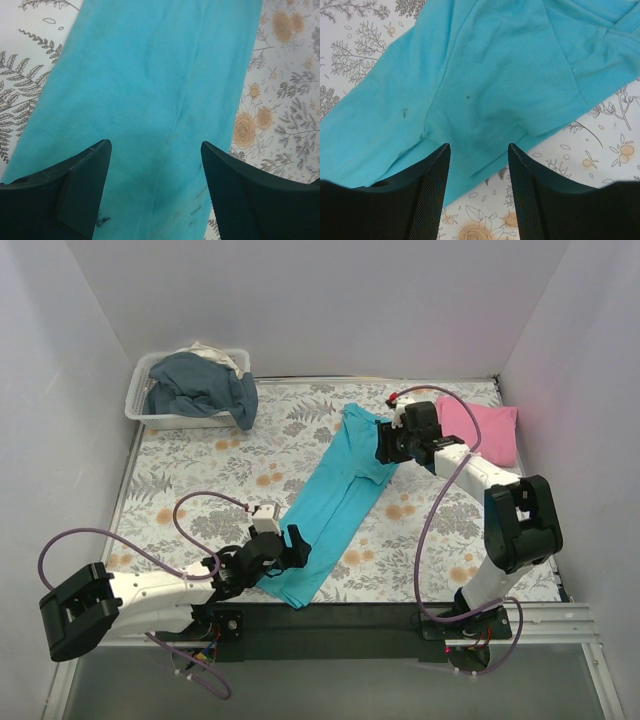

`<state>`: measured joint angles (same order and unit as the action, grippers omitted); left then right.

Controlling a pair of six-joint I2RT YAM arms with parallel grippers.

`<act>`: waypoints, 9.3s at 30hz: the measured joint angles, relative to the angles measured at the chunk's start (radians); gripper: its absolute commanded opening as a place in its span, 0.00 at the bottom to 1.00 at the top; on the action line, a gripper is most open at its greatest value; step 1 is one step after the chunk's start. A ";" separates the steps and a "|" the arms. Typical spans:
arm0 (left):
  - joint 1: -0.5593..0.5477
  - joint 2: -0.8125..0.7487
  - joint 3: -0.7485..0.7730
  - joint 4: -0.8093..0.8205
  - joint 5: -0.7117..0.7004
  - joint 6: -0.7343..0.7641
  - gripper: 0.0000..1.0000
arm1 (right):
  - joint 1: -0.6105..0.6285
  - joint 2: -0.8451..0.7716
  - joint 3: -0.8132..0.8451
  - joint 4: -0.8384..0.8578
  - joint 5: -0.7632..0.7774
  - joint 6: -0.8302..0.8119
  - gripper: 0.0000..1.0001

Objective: Fold and stack the t-shirts
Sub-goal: Fold the tshirt

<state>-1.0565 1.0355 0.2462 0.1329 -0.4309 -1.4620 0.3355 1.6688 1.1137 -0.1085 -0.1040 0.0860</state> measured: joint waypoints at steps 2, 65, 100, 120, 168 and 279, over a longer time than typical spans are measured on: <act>0.000 -0.024 -0.001 0.000 0.000 -0.004 0.67 | 0.003 0.008 0.001 0.024 0.002 0.001 0.45; 0.006 0.235 0.239 0.270 0.187 0.068 0.75 | 0.012 0.491 0.721 -0.089 -0.157 -0.045 0.49; 0.043 -0.127 0.022 -0.254 0.503 -0.123 0.73 | 0.631 -0.932 -0.669 -0.325 0.265 0.517 0.47; 0.040 -0.007 0.024 -0.133 0.557 -0.184 0.63 | 0.793 -0.887 -0.785 -0.304 0.342 0.756 0.47; -0.049 0.057 0.046 -0.190 0.469 -0.249 0.22 | 0.811 -0.805 -0.794 -0.181 0.325 0.775 0.25; 0.587 0.973 1.013 -0.201 0.608 0.284 0.50 | 0.136 0.208 0.076 -0.001 0.211 0.031 0.44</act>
<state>-0.4694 2.0087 1.2594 -0.0685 0.1768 -1.1782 0.4717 1.8771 1.1893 -0.1097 0.1066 0.1169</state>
